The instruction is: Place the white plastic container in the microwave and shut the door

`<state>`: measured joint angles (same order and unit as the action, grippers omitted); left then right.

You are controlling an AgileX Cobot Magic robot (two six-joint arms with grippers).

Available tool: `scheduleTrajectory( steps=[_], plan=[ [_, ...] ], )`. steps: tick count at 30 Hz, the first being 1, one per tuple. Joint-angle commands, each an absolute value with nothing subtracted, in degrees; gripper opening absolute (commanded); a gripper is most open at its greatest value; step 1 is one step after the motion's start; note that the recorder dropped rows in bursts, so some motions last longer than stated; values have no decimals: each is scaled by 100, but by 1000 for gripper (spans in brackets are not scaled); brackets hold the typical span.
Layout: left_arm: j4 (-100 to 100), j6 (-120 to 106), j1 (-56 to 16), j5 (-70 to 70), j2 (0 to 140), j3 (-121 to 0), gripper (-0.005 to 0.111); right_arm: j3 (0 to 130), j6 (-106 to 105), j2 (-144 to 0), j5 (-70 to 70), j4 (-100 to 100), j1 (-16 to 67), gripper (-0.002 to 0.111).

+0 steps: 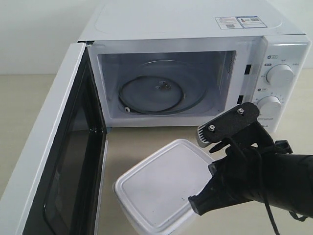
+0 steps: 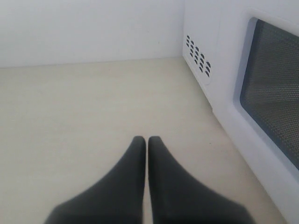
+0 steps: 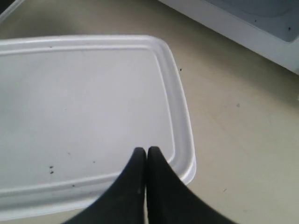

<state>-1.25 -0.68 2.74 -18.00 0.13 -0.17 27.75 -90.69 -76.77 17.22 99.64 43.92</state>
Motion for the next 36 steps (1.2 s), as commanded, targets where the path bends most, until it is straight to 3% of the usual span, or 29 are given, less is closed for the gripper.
scheduleTrajectory(
  steps=[1, 18, 27, 34, 36],
  plan=[
    [-133, -91, 292, -1779, 0, 0, 4, 2794, -8505, -7629, 1301, 9995, 4394, 0],
    [-133, -91, 292, -1779, 0, 0, 4, 2603, -8146, -7779, -1205, 9995, 4394, 0],
    [-133, -91, 292, -1779, 0, 0, 4, 2521, -7839, -7779, -1834, 9908, 4394, 0],
    [-133, -91, 292, -1779, 0, 0, 4, 2521, -5314, -7779, -1909, 7512, 4380, 0],
    [-133, -91, 292, -1779, 0, 0, 4, 2534, -3732, -7779, -1777, 6026, 4380, 0]
  ],
)
